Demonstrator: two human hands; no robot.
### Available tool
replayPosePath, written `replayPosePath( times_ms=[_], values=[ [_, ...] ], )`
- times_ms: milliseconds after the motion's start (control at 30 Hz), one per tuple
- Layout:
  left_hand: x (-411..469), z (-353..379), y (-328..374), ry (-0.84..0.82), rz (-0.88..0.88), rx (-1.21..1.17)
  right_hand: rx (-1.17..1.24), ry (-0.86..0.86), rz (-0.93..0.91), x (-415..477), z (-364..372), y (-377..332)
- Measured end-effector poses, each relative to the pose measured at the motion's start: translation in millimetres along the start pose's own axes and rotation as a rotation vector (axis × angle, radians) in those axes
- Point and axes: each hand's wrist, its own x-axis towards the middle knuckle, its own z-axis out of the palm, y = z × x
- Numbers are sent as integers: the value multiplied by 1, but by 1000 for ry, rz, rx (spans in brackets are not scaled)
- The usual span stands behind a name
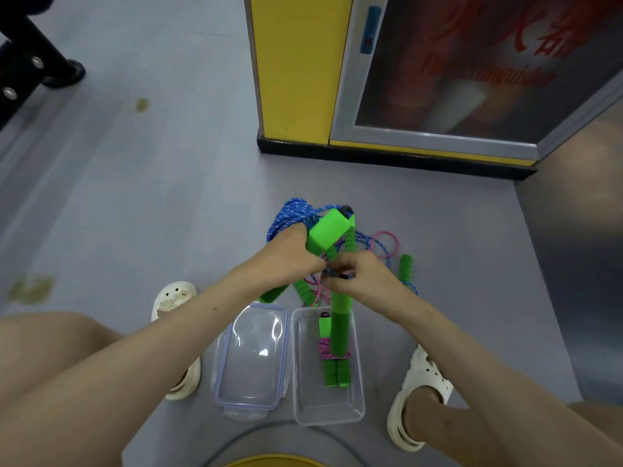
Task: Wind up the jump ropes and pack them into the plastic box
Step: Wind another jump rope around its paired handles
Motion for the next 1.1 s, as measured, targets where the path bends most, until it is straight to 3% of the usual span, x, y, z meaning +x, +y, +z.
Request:
replayPosePath(
  times_ms=[200, 300, 400, 533, 633, 767, 833, 1033, 1100],
  values=[
    [6, -2, -1, 51, 32, 75, -47, 76, 5, 0, -2, 7],
    [9, -6, -3, 108, 1, 14, 96, 81, 48, -4, -7, 5],
    [12, -12, -9, 212, -4, -29, 251, 107, 170, -5, -14, 6],
    [12, -16, -14, 210, -85, -154, 127, -129, 490, -5, -17, 14],
    [10, -17, -19, 156, -108, -305, 204, -97, 506, -7, -12, 11],
    [1, -21, -14, -63, 6, -711, 913, 148, 451, -3, -16, 1],
    [-7, -18, -11, -214, 90, -913, 1124, 180, 427, -2, -17, -5],
    [-11, -9, -9, -710, 259, -1202, 1400, -45, 415, -11, -5, -20],
    [-9, -12, -7, -826, 266, -1283, 1477, -128, 319, -12, -6, -17]
  ],
)
